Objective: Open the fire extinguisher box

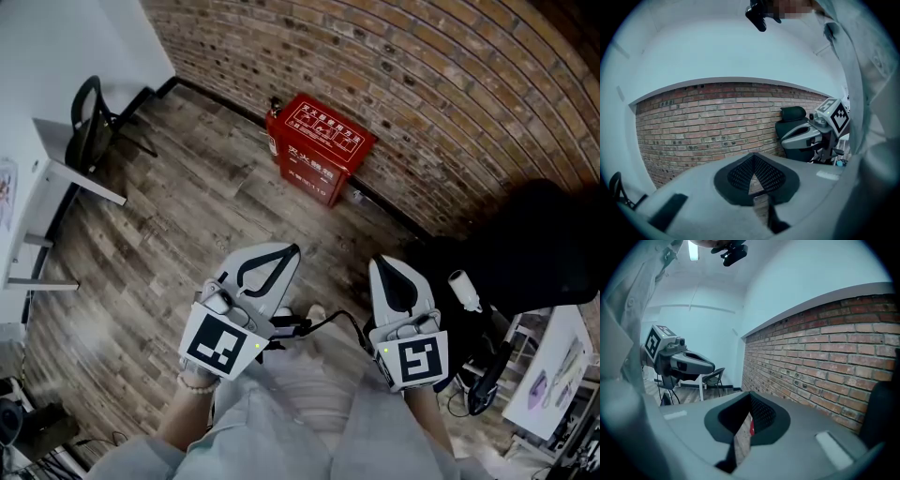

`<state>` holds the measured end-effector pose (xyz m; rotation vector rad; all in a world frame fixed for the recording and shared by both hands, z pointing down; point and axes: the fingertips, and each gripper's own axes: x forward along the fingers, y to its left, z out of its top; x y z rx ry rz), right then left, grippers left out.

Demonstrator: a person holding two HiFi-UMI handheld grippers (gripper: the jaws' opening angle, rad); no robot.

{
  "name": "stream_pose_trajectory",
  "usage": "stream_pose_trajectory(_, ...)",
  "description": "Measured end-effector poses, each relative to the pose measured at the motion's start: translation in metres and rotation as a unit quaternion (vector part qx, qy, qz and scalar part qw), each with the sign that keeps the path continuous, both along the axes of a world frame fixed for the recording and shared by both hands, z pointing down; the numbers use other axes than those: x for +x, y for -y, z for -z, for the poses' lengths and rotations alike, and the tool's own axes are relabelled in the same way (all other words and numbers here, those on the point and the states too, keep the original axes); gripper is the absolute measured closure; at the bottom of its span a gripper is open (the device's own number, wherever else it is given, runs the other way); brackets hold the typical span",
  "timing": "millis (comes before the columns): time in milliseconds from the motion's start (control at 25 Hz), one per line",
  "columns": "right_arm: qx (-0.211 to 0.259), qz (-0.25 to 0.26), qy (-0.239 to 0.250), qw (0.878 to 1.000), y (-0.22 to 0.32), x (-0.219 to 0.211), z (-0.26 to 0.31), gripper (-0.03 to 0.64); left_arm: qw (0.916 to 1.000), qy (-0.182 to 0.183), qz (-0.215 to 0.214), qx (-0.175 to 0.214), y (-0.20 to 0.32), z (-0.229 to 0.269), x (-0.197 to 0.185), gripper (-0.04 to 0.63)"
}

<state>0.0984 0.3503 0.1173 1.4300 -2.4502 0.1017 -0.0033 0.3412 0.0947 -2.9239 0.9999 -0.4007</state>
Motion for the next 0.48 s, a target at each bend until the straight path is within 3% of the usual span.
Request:
stream_pose_trajectory(200,-0.003,-0.013,0.021,1.000,0.002,0.001,0.001,0.614,1.0000,0.000,0.003,0.002,-0.003,0.002,-0.005,0.598)
stream_pose_trajectory(480,0.006,-0.021,0.011,1.000,-0.002,-0.012,0.006,0.614,0.9999,-0.012,0.002,0.002,-0.007,0.004,-0.021,0.598)
